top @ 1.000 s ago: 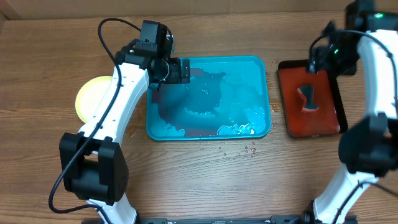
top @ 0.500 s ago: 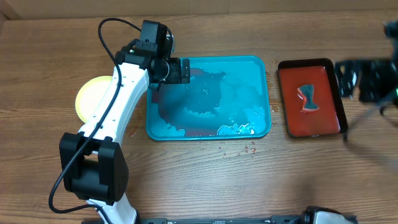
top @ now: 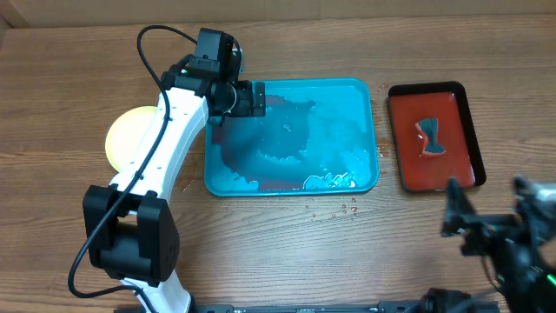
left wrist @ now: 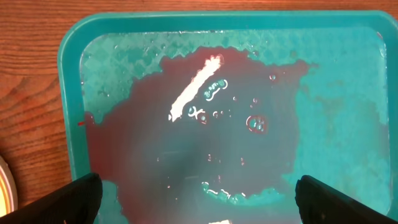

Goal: Clean dirty plates on tray and stack at the side

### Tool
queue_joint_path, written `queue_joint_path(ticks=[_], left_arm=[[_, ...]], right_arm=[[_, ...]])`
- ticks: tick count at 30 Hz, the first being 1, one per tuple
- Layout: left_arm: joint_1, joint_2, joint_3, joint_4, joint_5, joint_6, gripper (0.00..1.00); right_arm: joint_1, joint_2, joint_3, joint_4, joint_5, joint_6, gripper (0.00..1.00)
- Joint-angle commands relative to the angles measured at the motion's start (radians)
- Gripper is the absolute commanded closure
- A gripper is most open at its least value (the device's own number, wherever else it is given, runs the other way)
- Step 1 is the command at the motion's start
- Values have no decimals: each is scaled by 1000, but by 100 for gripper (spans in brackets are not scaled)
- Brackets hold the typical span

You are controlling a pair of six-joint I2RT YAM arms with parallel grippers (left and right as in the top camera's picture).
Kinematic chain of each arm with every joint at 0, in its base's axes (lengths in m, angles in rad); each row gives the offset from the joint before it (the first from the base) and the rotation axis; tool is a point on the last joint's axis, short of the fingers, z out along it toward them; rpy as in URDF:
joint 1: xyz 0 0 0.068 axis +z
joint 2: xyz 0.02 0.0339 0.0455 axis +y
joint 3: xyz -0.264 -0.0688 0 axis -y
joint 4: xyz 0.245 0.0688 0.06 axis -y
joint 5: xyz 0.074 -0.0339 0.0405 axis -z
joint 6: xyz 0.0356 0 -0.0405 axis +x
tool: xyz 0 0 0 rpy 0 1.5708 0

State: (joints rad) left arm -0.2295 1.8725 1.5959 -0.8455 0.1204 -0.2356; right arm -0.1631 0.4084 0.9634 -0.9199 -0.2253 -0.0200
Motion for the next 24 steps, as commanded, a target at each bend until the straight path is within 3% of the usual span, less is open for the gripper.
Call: queue_joint_path(ticks=[1, 6, 24], left_arm=[[0, 5, 10, 2, 3, 11, 0], [0, 5, 10, 2, 3, 11, 0], [0, 5, 10, 2, 3, 11, 0]], right_arm=[[0, -8, -206, 79, -122, 79, 0], [0, 27, -397, 318, -293, 79, 0], [0, 81, -420, 440, -149, 77, 0]])
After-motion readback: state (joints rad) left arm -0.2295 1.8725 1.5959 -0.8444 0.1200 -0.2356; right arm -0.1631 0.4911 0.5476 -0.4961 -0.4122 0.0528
